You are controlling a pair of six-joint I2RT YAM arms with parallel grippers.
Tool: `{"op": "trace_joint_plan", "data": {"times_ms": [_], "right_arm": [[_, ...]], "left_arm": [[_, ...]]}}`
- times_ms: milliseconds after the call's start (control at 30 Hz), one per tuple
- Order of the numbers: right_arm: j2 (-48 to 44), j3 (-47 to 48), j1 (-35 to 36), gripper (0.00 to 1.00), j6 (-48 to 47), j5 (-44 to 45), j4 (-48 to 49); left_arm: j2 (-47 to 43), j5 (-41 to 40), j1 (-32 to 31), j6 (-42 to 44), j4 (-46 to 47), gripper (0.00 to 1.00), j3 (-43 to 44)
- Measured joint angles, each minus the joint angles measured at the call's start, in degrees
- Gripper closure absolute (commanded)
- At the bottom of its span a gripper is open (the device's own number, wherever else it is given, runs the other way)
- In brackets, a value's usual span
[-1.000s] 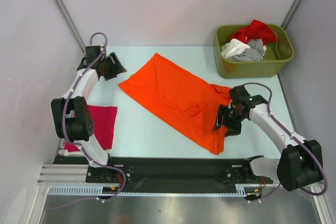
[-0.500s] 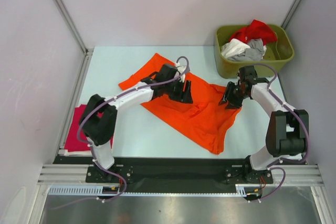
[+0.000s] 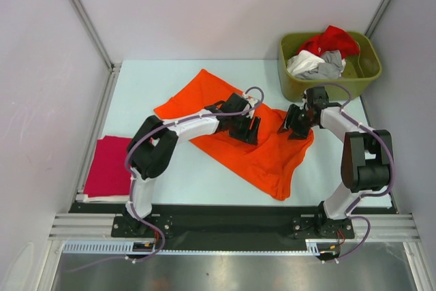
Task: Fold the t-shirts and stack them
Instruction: Fold the tshirt
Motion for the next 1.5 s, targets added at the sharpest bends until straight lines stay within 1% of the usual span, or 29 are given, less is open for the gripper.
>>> {"op": "trace_joint_plan", "data": {"times_ms": [133, 200, 467, 667, 767, 800, 867, 933, 967, 1000, 1233, 1400, 1500], "right_arm": [[0.3, -1.2, 0.4, 0.45, 0.0, 0.5, 2.3], [0.6, -1.6, 0.8, 0.50, 0.0, 0.9, 3.5], [3.2, -2.3, 3.1, 0.58, -0.2, 1.4, 6.8], [4.5, -2.4, 3.1, 0.61, -0.4, 2.0, 7.6], [5.1, -2.4, 3.1, 0.67, -0.5, 2.3, 7.8], [5.3, -2.4, 3.1, 0.71, -0.6, 2.3, 7.8], [5.4, -2.4, 3.1, 0.76, -0.7, 2.4, 7.8], [5.4, -2.4, 3.2, 0.86, -0.9, 2.4, 7.9], [5.4, -2.4, 3.2, 0.93, -1.1, 2.5, 8.0], [5.4, -2.4, 3.2, 1.00, -1.2, 2.5, 8.0], [5.1, -2.4, 3.2, 1.00, -1.5, 2.9, 8.2], [2.6, -2.4, 3.5, 1.00, -1.4, 3.0, 8.1], [1.1, -2.1, 3.6, 1.00, -1.4, 3.1, 7.6]], "left_arm": [[1.2, -1.0, -0.3, 0.0, -1.0, 0.38, 1.6], [1.7, -1.3, -0.3, 0.0, -1.4, 0.41, 2.5], [3.2, -2.5, -0.2, 0.0, -3.3, 0.50, 4.5], [4.7, -3.1, -0.2, 0.1, -5.1, 0.56, 6.0], [5.0, -3.3, -0.2, 0.3, -5.7, 0.68, 6.5], [5.0, -3.5, -0.2, 0.5, -5.9, 0.75, 6.8], [5.1, -3.8, -0.2, 0.9, -6.1, 0.80, 7.2], [5.2, -4.1, -0.2, 1.0, -6.1, 0.83, 7.5], [5.2, -4.2, -0.2, 1.1, -6.1, 0.86, 7.5], [5.2, -4.3, 0.0, 1.1, -6.2, 0.87, 7.5], [5.2, -4.5, 1.2, 0.9, -6.5, 0.96, 7.5], [5.2, -5.6, 1.9, 0.4, -6.4, 0.99, 7.4], [5.2, -5.9, 2.2, 0.0, -6.4, 0.99, 7.3]]}}
